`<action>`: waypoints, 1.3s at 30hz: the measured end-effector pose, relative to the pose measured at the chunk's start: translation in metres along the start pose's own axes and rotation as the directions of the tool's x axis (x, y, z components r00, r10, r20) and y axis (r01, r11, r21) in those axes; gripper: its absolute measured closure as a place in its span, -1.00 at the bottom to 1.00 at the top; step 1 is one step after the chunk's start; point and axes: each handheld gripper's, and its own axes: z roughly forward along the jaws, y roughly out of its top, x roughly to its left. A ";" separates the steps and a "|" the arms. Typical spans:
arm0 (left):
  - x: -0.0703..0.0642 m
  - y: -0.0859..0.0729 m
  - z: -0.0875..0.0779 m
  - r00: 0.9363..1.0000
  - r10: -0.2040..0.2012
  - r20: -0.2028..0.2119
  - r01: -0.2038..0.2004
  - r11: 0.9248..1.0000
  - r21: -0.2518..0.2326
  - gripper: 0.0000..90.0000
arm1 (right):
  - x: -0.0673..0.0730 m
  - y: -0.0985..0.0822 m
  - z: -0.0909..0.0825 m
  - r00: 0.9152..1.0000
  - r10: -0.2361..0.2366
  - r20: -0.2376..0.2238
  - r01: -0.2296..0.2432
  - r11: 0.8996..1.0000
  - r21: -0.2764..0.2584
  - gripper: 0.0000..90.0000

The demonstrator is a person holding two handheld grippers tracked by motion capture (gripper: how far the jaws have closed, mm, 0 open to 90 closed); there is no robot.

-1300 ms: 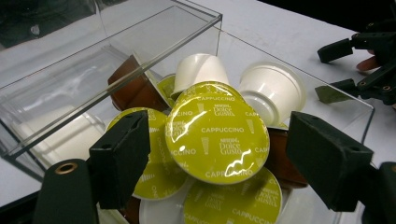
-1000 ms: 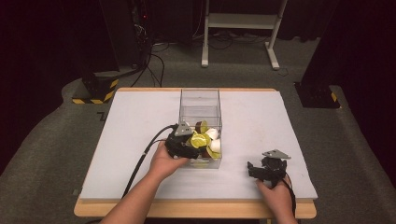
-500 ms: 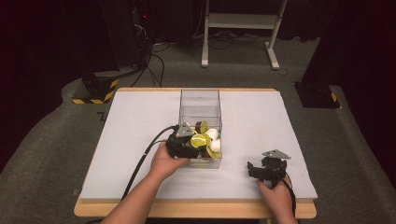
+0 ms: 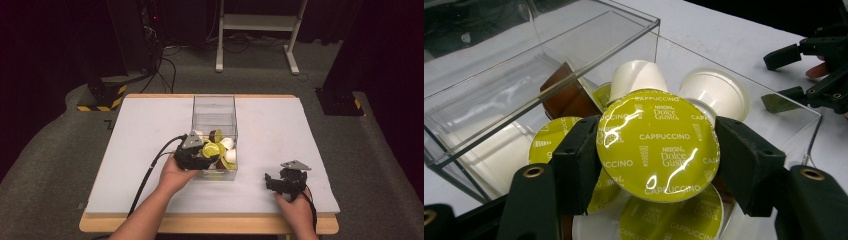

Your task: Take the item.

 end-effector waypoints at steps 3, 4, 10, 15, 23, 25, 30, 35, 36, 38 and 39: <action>0.000 0.001 -0.002 1.000 -0.008 0.002 0.008 1.000 -0.005 -0.16 | 0.000 0.000 0.000 1.000 0.000 0.000 0.000 1.000 0.000 -0.81; 0.001 0.001 -0.003 1.000 -0.013 0.001 0.013 1.000 -0.011 -0.16 | 0.000 0.000 0.000 1.000 0.000 0.000 0.000 1.000 0.000 -0.81; 0.003 0.002 -0.010 0.999 -0.038 0.008 0.039 0.999 -0.037 -0.16 | 0.000 0.000 0.000 1.000 0.000 0.001 0.000 1.000 0.000 -0.81; 0.005 0.004 -0.015 0.999 -0.041 0.012 0.041 0.998 -0.045 -0.16 | 0.000 0.000 0.000 1.000 0.000 0.001 0.000 1.000 0.000 -0.81; 0.009 0.009 -0.027 0.998 -0.054 0.013 0.055 0.996 -0.077 -0.15 | 0.000 0.000 0.000 1.000 0.000 0.000 0.000 1.000 0.000 -0.81; 0.010 0.010 -0.030 0.999 -0.051 0.012 0.052 0.995 -0.081 -0.16 | 0.000 0.000 0.000 1.000 -0.001 0.000 0.001 1.000 0.000 -0.81; 0.013 0.013 -0.037 0.998 -0.059 0.004 0.059 0.994 -0.095 -0.15 | 0.000 0.000 0.000 1.000 0.000 0.000 0.000 1.000 0.000 -0.81; 0.016 0.015 -0.043 0.999 -0.050 -0.007 0.049 0.994 -0.097 -0.15 | 0.000 0.000 0.000 1.000 0.000 0.000 0.000 1.000 0.000 -0.81; 0.017 0.015 -0.045 0.999 -0.052 -0.012 0.051 0.993 -0.102 -0.15 | 0.000 0.000 0.000 1.000 0.000 0.000 0.000 1.000 0.001 -0.81; 0.019 0.015 -0.047 0.999 -0.049 -0.017 0.048 0.994 -0.101 -0.15 | 0.000 0.000 0.000 1.000 -0.001 -0.001 0.001 1.000 0.000 -0.81; 0.019 0.015 -0.047 0.999 -0.049 -0.017 0.048 0.994 -0.101 -0.15 | 0.000 0.000 0.000 1.000 -0.001 -0.001 0.001 1.000 0.000 -0.81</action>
